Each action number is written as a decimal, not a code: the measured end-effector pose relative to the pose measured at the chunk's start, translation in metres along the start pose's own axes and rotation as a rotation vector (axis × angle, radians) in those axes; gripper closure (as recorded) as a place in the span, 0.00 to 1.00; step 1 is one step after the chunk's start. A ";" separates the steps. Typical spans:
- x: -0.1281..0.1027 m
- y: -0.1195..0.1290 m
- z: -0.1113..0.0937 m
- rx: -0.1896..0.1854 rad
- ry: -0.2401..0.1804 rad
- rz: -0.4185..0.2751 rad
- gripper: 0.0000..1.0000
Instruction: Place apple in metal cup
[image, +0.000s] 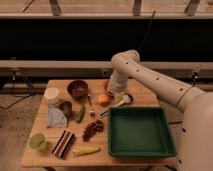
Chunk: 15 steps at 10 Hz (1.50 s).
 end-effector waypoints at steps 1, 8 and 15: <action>-0.002 -0.007 0.006 0.002 -0.004 -0.013 0.39; -0.035 -0.043 0.054 -0.012 -0.011 -0.122 0.39; -0.025 -0.056 0.076 -0.044 0.047 -0.163 0.39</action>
